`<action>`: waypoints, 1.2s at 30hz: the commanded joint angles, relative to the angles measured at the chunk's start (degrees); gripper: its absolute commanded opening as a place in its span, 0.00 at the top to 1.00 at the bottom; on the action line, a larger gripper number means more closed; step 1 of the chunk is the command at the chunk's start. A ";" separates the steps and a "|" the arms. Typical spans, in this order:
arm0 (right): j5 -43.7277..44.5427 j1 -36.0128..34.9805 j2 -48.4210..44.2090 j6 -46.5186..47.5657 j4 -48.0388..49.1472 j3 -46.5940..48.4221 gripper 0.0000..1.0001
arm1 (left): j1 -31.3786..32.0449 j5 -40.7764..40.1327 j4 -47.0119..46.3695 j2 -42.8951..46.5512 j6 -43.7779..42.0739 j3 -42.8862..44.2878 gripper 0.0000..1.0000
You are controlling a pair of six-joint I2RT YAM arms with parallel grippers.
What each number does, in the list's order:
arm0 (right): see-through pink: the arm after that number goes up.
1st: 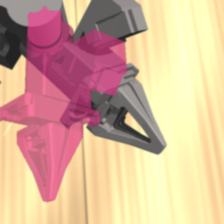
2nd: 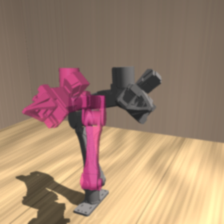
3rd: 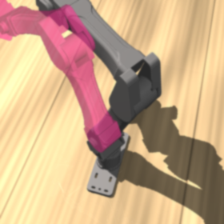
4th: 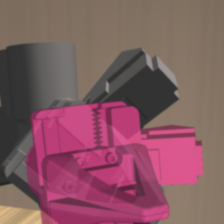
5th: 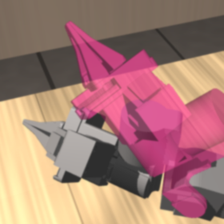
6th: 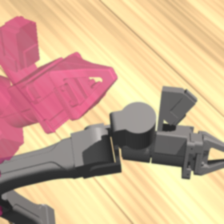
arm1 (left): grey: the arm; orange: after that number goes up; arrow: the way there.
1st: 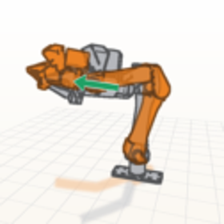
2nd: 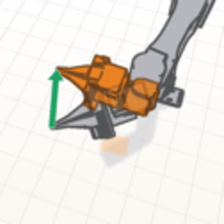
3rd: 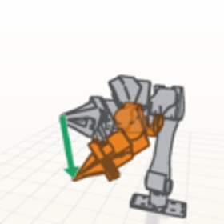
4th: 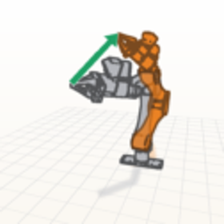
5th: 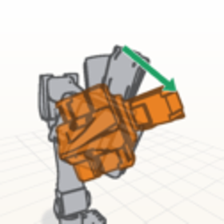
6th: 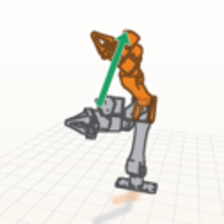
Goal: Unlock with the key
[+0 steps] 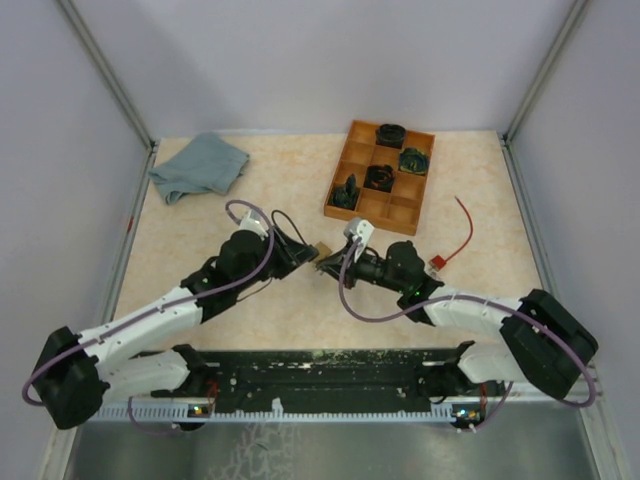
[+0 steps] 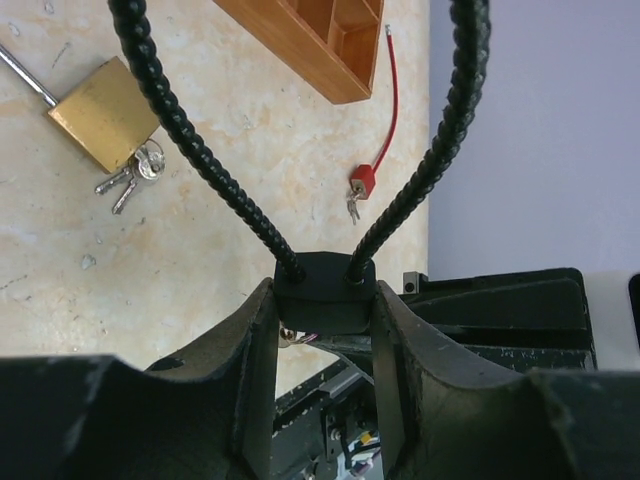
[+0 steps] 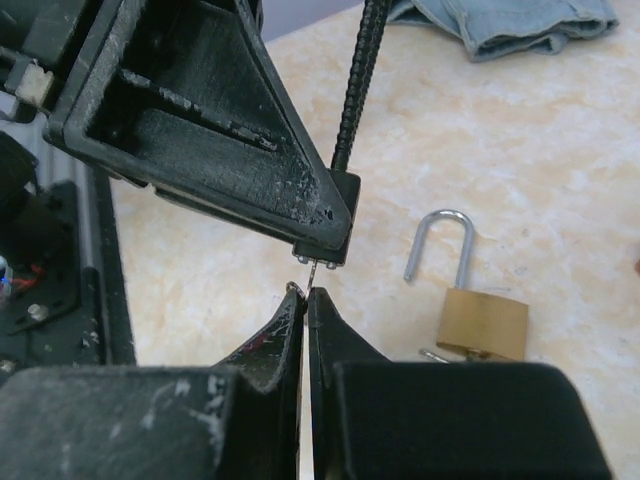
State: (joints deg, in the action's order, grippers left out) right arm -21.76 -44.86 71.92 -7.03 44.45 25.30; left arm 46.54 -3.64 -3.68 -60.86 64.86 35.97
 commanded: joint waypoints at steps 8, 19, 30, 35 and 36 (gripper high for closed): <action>-0.68 2.82 1.57 -7.90 26.69 6.99 1.00 | 6.24 12.98 3.04 1.03 -0.52 -0.40 1.00; -3.81 3.82 5.28 -25.82 39.18 3.11 1.00 | 5.92 10.53 -11.90 8.94 -4.17 -6.67 1.00; -2.90 3.90 14.29 -56.62 54.52 3.08 1.00 | 5.60 16.34 -37.74 17.11 -17.26 -13.46 1.00; -2.33 3.82 15.10 -65.35 54.47 2.94 1.00 | 5.62 21.27 -44.90 16.78 -20.49 -14.93 1.00; -2.37 3.82 15.52 -67.69 54.35 2.87 1.00 | 5.59 22.44 -46.29 16.73 -20.91 -15.12 1.00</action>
State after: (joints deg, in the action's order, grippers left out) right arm -30.28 -41.34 85.27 -63.86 87.57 24.88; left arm 49.04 0.21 -37.82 -44.18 46.30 21.08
